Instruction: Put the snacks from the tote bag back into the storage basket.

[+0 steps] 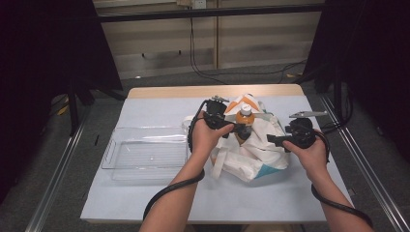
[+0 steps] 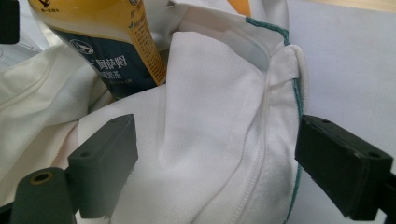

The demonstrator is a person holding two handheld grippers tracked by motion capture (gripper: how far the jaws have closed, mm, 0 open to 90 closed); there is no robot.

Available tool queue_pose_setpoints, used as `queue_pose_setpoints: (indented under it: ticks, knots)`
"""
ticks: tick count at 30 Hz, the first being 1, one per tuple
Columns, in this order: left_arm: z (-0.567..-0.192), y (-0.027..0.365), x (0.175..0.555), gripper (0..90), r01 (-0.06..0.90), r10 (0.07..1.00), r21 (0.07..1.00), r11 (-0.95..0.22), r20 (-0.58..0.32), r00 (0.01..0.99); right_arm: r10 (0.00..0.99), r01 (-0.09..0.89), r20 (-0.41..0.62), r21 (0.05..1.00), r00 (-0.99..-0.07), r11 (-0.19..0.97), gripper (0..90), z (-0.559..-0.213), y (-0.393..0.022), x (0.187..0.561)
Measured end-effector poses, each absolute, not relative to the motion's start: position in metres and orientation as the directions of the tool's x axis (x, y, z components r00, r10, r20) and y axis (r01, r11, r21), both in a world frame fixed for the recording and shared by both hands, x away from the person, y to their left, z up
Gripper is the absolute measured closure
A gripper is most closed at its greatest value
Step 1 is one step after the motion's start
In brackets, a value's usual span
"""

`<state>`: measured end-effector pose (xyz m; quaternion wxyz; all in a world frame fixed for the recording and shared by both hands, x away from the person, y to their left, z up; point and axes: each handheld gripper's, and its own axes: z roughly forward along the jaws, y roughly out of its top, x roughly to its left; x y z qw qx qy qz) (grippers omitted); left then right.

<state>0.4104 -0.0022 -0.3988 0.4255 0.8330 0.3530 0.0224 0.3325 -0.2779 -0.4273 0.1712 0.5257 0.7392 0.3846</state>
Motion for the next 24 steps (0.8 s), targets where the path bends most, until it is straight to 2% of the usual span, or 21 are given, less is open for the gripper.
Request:
queue_pose_setpoints:
  ticks: [24]
  knots:
    - [-0.398, -0.02, 0.414, 10.7, 0.558, 0.589, 0.724, -0.406, -0.26, 0.765, 0.919, 0.633, 0.146, 0.763, -0.366, 0.131, 2.7, -0.426, -0.278, 0.333]
